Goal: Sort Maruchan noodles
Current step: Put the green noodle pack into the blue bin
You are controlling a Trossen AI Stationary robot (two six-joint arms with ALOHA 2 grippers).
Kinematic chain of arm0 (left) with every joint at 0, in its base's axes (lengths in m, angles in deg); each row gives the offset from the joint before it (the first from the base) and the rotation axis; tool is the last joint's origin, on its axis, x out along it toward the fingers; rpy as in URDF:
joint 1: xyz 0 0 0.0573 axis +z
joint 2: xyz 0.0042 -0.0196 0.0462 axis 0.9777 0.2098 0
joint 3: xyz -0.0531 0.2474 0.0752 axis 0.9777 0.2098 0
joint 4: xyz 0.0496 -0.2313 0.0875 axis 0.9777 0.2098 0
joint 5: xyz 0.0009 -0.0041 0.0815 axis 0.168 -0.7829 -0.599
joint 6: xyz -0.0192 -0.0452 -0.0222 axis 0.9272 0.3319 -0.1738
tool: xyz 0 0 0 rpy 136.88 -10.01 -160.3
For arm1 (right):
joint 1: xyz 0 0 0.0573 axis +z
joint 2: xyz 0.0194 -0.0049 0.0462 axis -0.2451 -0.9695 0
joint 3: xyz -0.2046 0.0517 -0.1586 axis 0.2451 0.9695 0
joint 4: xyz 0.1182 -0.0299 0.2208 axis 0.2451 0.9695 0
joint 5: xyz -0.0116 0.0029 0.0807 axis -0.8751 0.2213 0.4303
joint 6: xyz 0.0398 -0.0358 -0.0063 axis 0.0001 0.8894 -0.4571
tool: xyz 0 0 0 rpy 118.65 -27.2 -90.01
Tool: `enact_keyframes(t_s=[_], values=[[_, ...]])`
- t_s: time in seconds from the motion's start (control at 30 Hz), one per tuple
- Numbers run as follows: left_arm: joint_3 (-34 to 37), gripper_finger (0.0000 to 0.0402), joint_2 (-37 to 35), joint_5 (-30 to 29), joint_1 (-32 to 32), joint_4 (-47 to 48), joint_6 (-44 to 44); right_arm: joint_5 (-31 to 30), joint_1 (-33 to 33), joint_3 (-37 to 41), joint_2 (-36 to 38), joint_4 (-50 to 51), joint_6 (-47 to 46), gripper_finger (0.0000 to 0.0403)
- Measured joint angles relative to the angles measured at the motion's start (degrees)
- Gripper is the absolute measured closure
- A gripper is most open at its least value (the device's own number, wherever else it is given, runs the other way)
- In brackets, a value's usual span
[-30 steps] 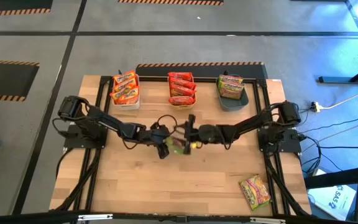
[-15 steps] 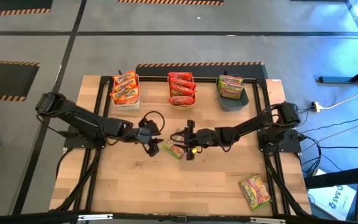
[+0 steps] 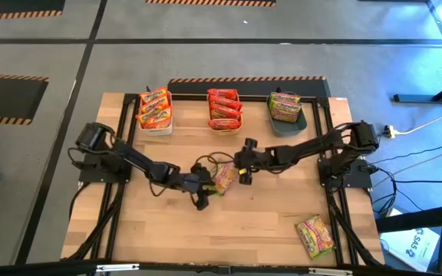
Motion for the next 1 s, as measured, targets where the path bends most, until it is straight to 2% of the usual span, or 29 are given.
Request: enact_keyframes(t_s=[0.1, 0.2, 0.3, 0.43, 0.57, 0.67, 0.87, 1.0], values=[[-0.6, 0.0243, 1.6, 2.1, 1.1, 3.8, 2.5, 4.0, 0.1, 0.5, -1.1, 0.2, 0.0, 0.0178], [-0.7, 0.0243, 1.2, 1.8, 2.1, 6.5, 3.0, 8.9, 0.1, 0.3, -2.7, -0.4, 0.3, 0.0178], [-0.6, 0.0244, -0.7, 0.8, 2.8, 10.9, 2.9, 11.3, 0.8, 0.1, -4.0, -1.9, -1.2, 0.0178], [-0.6, 0.0244, -3.3, -4.2, 3.9, 17.3, 1.9, 14.2, 3.7, 0.2, -4.5, -4.0, -3.0, 0.0178], [-0.5, 0.0244, -5.5, -10.0, 4.8, 20.3, 0.5, 21.2, 6.9, 0.5, -4.9, -9.9, -0.2, 0.0178], [-0.5, 0.0244, -5.4, -10.9, 5.4, 19.8, -1.3, 20.0, 8.1, 0.4, -4.7, -12.2, 1.6, 0.0178], [-0.6, 0.0244, -6.2, -4.6, 4.0, 19.4, -2.1, 15.4, 5.2, -0.4, 3.4, -6.3, -1.5, 0.0178], [-0.8, 0.0244, -6.5, -5.0, 1.5, 19.0, -2.4, 19.5, 0.1, 1.7, 6.7, -7.5, -7.8, 0.0178]])
